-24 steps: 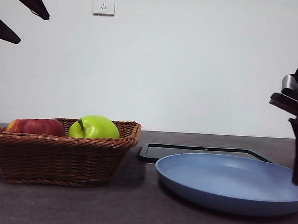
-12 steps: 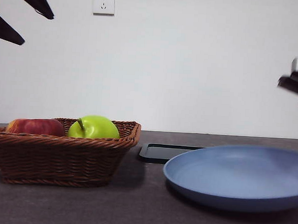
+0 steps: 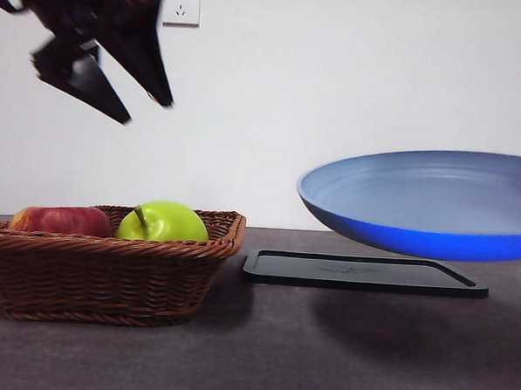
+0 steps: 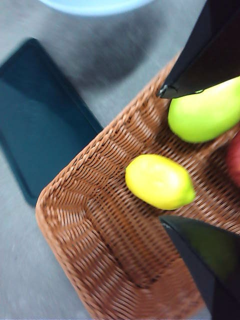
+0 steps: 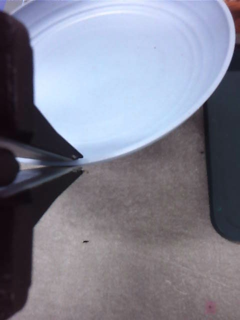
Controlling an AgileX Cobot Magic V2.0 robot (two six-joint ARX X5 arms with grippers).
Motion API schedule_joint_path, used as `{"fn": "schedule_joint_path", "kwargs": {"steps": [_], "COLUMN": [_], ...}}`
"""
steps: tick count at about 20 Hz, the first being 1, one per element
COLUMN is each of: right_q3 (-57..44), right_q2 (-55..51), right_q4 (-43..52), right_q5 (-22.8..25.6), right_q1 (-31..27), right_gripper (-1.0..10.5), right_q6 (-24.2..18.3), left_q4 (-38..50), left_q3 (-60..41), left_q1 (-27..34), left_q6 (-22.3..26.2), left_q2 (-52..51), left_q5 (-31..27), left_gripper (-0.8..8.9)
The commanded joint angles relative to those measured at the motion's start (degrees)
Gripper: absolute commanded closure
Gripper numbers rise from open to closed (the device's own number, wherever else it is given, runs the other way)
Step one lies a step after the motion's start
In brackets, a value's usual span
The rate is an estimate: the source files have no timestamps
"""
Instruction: Take the lemon from the basket,put the lemon in the plate,hand out the plate
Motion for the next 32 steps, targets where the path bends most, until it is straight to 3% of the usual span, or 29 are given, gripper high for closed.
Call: {"fn": "schedule_joint_path", "kwargs": {"steps": [1,8,17,18,21,24,28,30,32], "right_q3": [0.7,0.7,0.7,0.7,0.7,0.7,0.7,0.7,0.7], "right_q2": [-0.2,-0.2,-0.2,-0.2,-0.2,-0.1,0.0,0.3,1.4], "right_q4": [0.4,-0.4,-0.4,-0.4,-0.3,-0.1,1.6,2.4,2.6], "right_q5": [-0.3,-0.3,-0.3,-0.3,-0.3,-0.3,-0.3,-0.3,-0.3], "right_q1": [0.1,0.1,0.1,0.1,0.1,0.1,0.1,0.1,0.1], "right_gripper": [9.4,9.4,9.4,9.4,9.4,9.4,9.4,9.4,9.4], "right_q6": [-0.3,-1.9,-2.1,-2.1,-2.1,-2.0,-2.0,-0.2,0.0], "left_q4": [-0.5,0.3,2.1,2.4,2.4,0.2,-12.1,-18.0,-19.5], "left_q3": [2.8,4.6,4.6,4.6,4.6,8.0,20.5,27.1,30.3], "left_q1": [-1.7,-2.5,-2.6,-2.6,-2.6,-2.2,-1.9,-1.9,-2.2], "left_q6": [8.7,14.6,16.0,16.0,16.0,15.3,12.7,10.6,8.3], "left_q2": [4.5,16.3,23.4,23.4,23.2,23.1,23.1,22.7,20.7], "left_q5": [-3.1,-4.6,-4.7,-4.8,-6.2,-7.2,-7.3,-3.3,8.3], "left_gripper": [4.09,4.09,4.13,4.32,6.28,6.4,6.4,6.4,6.64]}}
